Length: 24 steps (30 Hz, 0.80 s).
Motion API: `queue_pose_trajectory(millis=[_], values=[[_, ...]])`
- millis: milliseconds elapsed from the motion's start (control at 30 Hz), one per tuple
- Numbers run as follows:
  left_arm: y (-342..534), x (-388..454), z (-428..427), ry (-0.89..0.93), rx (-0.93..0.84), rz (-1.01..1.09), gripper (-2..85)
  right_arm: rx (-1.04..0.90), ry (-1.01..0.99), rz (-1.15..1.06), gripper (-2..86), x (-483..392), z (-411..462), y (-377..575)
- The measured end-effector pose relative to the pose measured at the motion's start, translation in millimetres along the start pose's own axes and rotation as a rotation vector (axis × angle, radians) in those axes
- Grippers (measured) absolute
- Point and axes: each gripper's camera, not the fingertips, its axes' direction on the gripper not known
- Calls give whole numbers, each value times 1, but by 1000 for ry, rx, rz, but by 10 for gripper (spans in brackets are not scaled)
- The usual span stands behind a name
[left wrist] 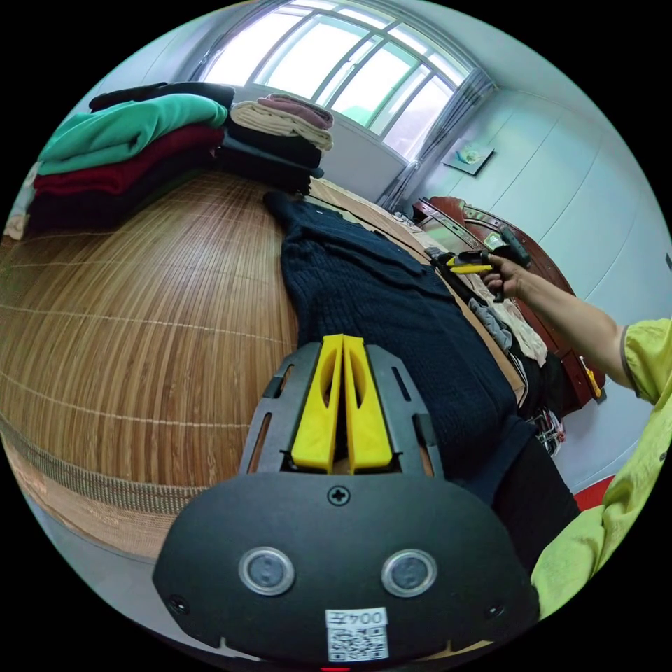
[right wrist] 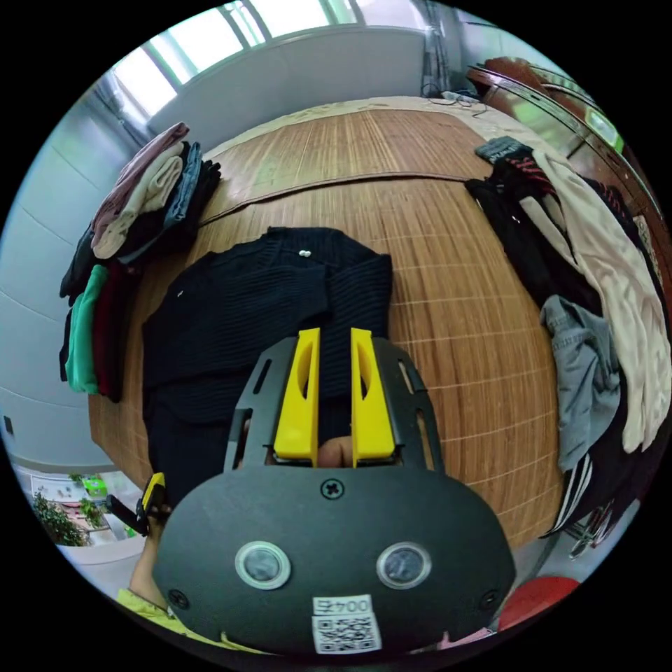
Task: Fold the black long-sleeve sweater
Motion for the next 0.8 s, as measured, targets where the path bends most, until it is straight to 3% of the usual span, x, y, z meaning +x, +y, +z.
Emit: queue_pose_trajectory(millis=[100, 333, 400, 567, 733, 767, 800], values=[[-6, 8, -1, 1, 0, 0, 4, -8, -22, -23, 64, -6, 24, 43], [-40, 34, -13, 36, -81, -57, 2, 77, 133, -221, 64, -46, 55, 93], [-68, 57, -34, 58, 7, -35, 2, 92, 163, -268, 63, -50, 58, 92], [-169, 82, -10, -133, 56, 47, 1, 87, 202, -281, 52, -54, 81, 78], [-247, 77, 68, -335, -136, 38, 1, 47, 235, -328, 50, -52, 119, 71], [-255, 62, 85, -397, -251, -23, 1, 58, 229, -332, 49, -48, 120, 72], [-263, 49, 79, -336, -217, -94, 1, 66, 201, -323, 46, -38, 124, 71]])
